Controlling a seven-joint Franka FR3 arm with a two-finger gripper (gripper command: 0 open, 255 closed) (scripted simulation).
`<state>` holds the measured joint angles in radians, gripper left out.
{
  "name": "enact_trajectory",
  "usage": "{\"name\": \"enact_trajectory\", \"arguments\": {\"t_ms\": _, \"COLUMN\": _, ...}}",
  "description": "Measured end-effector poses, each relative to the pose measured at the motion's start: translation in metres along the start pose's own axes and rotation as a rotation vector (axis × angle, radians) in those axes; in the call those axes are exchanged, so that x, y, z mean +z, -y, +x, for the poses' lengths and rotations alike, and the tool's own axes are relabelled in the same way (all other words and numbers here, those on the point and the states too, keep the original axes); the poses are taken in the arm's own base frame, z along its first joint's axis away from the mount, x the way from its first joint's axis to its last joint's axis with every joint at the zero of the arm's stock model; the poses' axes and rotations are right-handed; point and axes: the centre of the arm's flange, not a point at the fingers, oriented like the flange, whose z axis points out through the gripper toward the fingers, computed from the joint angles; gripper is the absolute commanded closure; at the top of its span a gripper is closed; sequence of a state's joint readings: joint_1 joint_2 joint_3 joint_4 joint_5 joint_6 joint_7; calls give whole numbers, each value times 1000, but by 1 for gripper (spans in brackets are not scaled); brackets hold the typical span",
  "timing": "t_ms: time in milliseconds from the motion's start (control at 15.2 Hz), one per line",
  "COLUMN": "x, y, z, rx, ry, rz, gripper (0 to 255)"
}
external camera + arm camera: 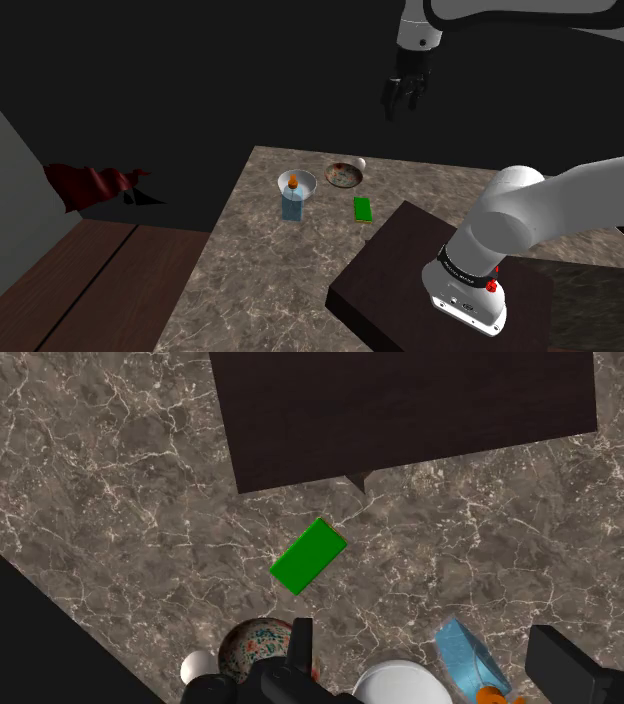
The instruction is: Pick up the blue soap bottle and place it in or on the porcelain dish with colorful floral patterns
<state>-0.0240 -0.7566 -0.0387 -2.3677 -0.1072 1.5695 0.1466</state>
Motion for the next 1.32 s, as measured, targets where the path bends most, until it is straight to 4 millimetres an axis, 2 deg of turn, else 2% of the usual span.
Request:
{"name": "enact_trajectory", "arguments": {"t_ms": 198, "x": 10, "y": 6, "z": 11, "rx": -19, "ry": 5, "rz": 0, "gripper": 0}}
{"name": "enact_trajectory", "arguments": {"t_ms": 1056, "x": 117, "y": 56, "z": 137, "rx": -223, "ry": 56, "rz": -1, "gripper": 0}}
{"name": "enact_trajectory", "arguments": {"t_ms": 1320, "x": 152, "y": 82, "z": 172, "rx": -286, "ry": 73, "rz": -1, "gripper": 0}}
